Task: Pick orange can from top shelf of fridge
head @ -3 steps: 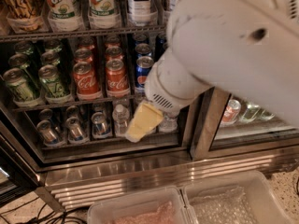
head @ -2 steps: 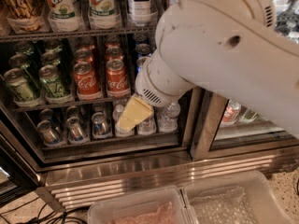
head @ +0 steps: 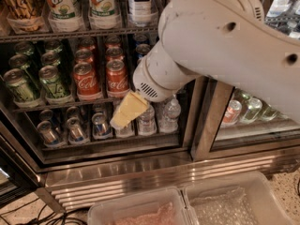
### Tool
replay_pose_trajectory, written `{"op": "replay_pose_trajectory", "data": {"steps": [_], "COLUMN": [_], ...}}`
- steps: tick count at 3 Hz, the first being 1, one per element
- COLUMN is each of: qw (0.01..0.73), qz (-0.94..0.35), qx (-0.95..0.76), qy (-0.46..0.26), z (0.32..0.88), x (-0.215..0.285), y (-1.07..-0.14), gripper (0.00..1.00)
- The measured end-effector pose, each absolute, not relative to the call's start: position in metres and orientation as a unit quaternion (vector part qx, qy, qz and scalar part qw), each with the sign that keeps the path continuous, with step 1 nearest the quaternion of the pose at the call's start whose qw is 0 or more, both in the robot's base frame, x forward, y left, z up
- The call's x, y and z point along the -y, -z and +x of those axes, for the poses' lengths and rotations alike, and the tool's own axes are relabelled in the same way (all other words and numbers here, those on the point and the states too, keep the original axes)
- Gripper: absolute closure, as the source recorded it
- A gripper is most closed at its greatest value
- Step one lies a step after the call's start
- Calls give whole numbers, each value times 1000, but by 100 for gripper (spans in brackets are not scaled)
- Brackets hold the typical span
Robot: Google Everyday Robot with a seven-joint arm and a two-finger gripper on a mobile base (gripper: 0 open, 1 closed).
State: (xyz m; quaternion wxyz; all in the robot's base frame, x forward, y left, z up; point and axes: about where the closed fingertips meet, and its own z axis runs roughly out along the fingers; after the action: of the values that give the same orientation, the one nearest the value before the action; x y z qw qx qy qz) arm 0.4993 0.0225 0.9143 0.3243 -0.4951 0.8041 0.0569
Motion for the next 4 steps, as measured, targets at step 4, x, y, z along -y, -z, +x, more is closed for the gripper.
{"op": "replay_pose_trajectory", "data": {"steps": [4], "qw": [460], "qz": [-445], "qx": [-768], "qy": [-31], "z": [535], "x": [-100], "y": [-907], "gripper": [0]}}
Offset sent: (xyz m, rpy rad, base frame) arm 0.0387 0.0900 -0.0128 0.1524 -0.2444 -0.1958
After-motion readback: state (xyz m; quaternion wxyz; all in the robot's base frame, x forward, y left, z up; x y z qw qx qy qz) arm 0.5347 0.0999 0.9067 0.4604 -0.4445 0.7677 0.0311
